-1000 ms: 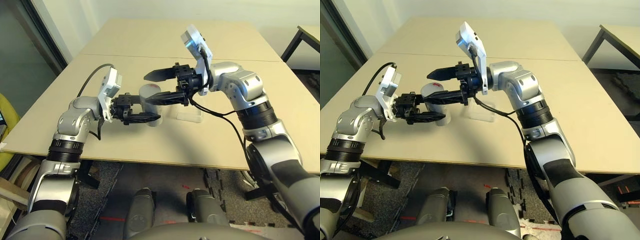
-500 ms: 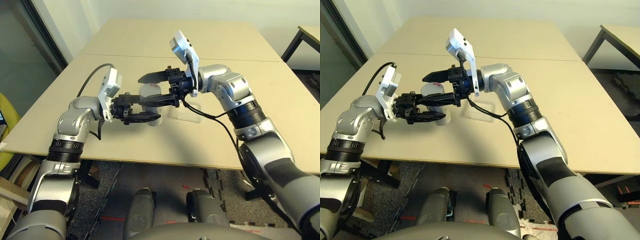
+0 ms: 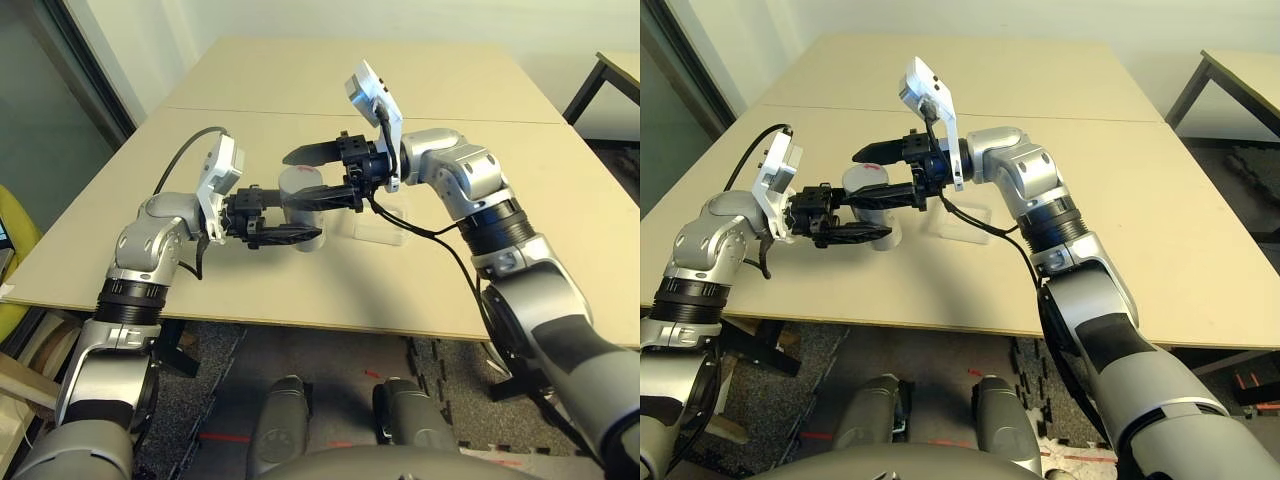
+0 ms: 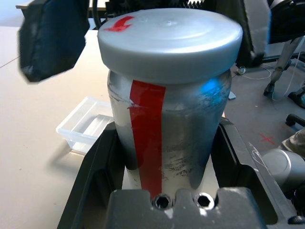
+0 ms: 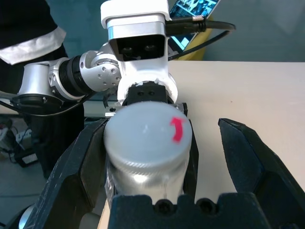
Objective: Pour the medicine from the bottle into the box.
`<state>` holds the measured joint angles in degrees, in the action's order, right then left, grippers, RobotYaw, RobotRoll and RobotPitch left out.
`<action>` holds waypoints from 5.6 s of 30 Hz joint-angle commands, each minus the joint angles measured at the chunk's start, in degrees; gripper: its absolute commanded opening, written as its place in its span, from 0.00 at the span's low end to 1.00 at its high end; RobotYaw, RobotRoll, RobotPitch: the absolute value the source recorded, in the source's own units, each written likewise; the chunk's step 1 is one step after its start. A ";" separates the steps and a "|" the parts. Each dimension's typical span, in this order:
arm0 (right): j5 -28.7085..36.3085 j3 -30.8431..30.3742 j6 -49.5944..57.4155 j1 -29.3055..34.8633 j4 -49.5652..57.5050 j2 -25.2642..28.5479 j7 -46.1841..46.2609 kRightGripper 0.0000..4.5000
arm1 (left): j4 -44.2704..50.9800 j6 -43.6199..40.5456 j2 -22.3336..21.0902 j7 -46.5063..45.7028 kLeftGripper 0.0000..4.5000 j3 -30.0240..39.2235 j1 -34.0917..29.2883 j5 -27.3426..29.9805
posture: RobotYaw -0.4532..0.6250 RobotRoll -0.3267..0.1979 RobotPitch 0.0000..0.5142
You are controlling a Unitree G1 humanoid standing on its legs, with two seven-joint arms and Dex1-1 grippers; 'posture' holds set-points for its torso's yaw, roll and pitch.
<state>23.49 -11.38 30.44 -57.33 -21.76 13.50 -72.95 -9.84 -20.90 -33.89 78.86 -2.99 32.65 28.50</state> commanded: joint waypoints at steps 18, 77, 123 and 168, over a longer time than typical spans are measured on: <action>3.68 7.67 5.24 5.10 7.13 10.61 2.75 1.00 | 0.43 0.02 -0.13 0.31 0.63 0.07 0.16 -0.02 | 0.38 0.62 0.06; -0.10 -1.46 2.68 -1.34 6.48 -1.06 2.46 0.58 | 0.37 0.37 0.52 0.00 0.63 -0.51 -0.62 -0.68 | 0.38 0.62 0.06; -14.98 14.84 -28.30 13.95 -35.66 15.84 29.82 0.58 | -4.80 5.00 0.18 -1.63 0.63 0.94 0.90 -2.43 | 0.37 0.62 0.07; -8.61 11.76 -8.68 25.37 7.33 22.04 4.27 1.00 | -46.10 46.13 10.26 -33.80 0.63 -14.93 26.50 -44.00 | 0.33 0.62 0.08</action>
<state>13.63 0.59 20.75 -32.27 -16.17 35.32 -68.90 -53.67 22.01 -24.12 48.53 -15.23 56.86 -10.94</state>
